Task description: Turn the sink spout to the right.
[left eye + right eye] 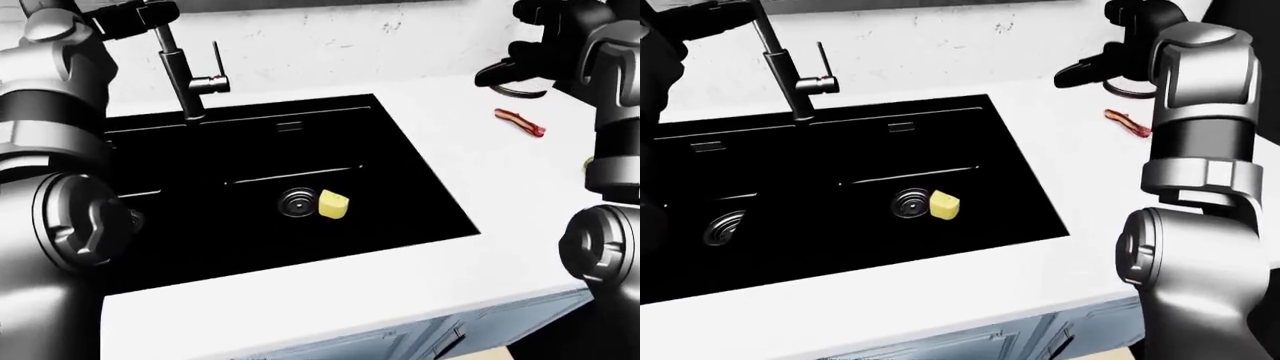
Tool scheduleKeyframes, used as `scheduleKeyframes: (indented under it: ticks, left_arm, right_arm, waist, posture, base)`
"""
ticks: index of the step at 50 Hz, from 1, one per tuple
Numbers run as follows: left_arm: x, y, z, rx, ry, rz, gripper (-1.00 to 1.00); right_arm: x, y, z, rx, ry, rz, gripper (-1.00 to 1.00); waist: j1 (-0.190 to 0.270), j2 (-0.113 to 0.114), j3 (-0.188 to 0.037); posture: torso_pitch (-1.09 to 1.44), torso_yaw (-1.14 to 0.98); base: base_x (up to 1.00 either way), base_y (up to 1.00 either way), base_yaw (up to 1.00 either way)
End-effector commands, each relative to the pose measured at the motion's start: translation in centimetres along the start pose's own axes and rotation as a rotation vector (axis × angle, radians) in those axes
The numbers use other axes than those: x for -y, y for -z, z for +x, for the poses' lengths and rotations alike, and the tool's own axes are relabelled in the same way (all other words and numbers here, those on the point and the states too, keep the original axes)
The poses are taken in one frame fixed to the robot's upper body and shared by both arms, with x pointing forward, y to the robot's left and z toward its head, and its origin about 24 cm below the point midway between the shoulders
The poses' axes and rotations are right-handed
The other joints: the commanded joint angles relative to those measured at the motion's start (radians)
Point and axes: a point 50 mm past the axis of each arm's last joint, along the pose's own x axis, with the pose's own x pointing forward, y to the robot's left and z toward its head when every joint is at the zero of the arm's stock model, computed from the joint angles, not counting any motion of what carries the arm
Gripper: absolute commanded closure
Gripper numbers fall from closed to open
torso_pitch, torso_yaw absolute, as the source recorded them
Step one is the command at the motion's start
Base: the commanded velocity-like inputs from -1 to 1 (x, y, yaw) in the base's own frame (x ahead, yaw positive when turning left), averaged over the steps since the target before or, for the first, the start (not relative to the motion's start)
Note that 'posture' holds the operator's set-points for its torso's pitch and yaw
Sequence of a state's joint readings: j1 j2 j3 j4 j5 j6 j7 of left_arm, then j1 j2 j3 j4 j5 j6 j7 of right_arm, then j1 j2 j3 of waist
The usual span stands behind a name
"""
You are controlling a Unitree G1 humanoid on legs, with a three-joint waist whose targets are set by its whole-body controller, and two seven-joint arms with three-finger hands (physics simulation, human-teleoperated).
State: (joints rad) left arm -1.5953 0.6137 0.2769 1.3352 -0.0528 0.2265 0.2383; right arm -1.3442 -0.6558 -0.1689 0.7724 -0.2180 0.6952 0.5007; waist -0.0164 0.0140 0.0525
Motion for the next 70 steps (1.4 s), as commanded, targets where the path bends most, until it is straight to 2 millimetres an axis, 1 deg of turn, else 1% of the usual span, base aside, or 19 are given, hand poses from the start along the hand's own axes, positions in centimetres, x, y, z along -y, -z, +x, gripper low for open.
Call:
scheduleKeyframes:
  ticks: [1,6,11,22,33,40,47,54,60,63,66,67,68,69,70]
  left_arm:
    - [-0.1,-2.5,-0.3,0.086,0.002,-0.032,-1.0]
    - [-0.3,-2.5,-0.3,0.08,-0.007,-0.035,-1.0]
    - [-0.1,-1.9,-0.2,0.061,-0.009,-0.028,-1.0]
    - [-0.2,-1.5,-0.1,0.052,-0.022,-0.019,-1.0]
    - [-0.3,-1.4,-0.1,0.048,-0.026,-0.019,-1.0]
    - [-0.3,-1.5,-0.1,0.049,-0.028,-0.018,-1.0]
    - [-0.3,-1.7,-0.2,0.052,-0.028,-0.016,-1.0]
    - [-0.1,-1.7,-0.2,0.051,-0.02,-0.012,-1.0]
    - [0.1,-1.4,-0.2,0.06,-0.007,-0.005,-1.0]
    - [0.3,-1.5,-0.2,0.043,0.004,0.0,-1.0]
    - [0.7,-1.2,-0.3,0.021,-0.009,0.027,-1.0]
    - [1.0,-1.0,-0.4,0.017,-0.026,0.05,-1.0]
    - [1.0,-0.9,-0.5,0.009,-0.078,0.051,-1.0]
    - [1.6,-1.2,-0.6,0.041,-0.038,0.051,-1.0]
    - [1.7,-1.3,-0.6,0.064,-0.037,0.064,-1.0]
  right_arm:
    - [0.6,-2.4,-1.0,0.101,0.024,-0.019,-1.0]
    - [0.7,-2.4,-1.0,0.101,0.024,-0.019,-1.0]
    - [0.6,-2.6,-1.1,0.102,0.023,-0.02,-1.0]
    - [0.7,-2.4,-1.2,0.103,0.024,-0.018,-1.0]
    - [0.8,-2.5,-1.2,0.11,0.022,-0.011,-1.0]
    - [0.9,-2.6,-1.4,0.108,0.024,-0.013,-1.0]
    - [0.9,-2.7,-1.4,0.108,0.023,-0.015,-1.0]
    - [0.9,-2.8,-1.4,0.108,0.023,-0.018,-1.0]
    - [0.8,-2.6,-1.4,0.107,0.022,-0.016,-1.0]
    - [1.0,-2.7,-1.5,0.107,0.023,-0.016,-1.0]
    - [0.9,-2.6,-1.4,0.108,0.023,-0.016,-1.0]
    - [0.9,-2.6,-1.4,0.109,0.022,-0.014,-1.0]
    - [0.9,-2.7,-1.4,0.109,0.022,-0.015,-1.0]
    - [0.9,-2.7,-1.4,0.11,0.022,-0.016,-1.0]
    - [0.9,-2.7,-1.4,0.109,0.022,-0.016,-1.0]
  waist:
    - [0.0,-0.003,-0.032]
    - [0.0,-0.004,-0.037]
    - [0.0,-0.005,-0.046]
    - [0.007,-0.009,-0.087]
    - [0.014,-0.012,-0.144]
    - [0.017,-0.015,-0.184]
    - [0.019,-0.014,-0.235]
    - [0.022,-0.014,-0.291]
    - [0.024,-0.015,-0.332]
    - [0.024,-0.016,-0.343]
    - [0.025,-0.017,-0.35]
    - [0.025,-0.017,-0.351]
    - [0.025,-0.018,-0.352]
    - [0.024,-0.019,-0.353]
    - [0.025,-0.019,-0.354]
  posture:
    - [0.0,0.0]
    - [-0.02,0.0]
    - [-0.04,0.0]
    - [-0.11,0.0]
    - [-0.2,0.0]
    - [-0.26,0.0]
    - [-0.33,0.0]
    - [-0.4,0.0]
    - [-0.46,0.0]
    - [-0.46,0.0]
    - [-0.46,0.0]
    - [-0.46,0.0]
    - [-0.46,0.0]
    - [-0.46,0.0]
    - [-0.46,0.0]
  base:
    - [0.0,0.0,0.0]
    - [0.0,0.0,0.0]
    - [0.0,0.0,0.0]
    - [0.0,0.0,0.0]
    - [0.0,0.0,0.0]
    - [0.0,0.0,0.0]
    - [0.0,0.0,0.0]
    - [0.0,0.0,0.0]
    - [0.0,0.0,0.0]
    - [0.0,0.0,0.0]
    - [0.0,0.0,0.0]
    - [0.0,0.0,0.0]
    - [0.0,0.0,0.0]
    - [0.0,0.0,0.0]
    - [0.0,0.0,0.0]
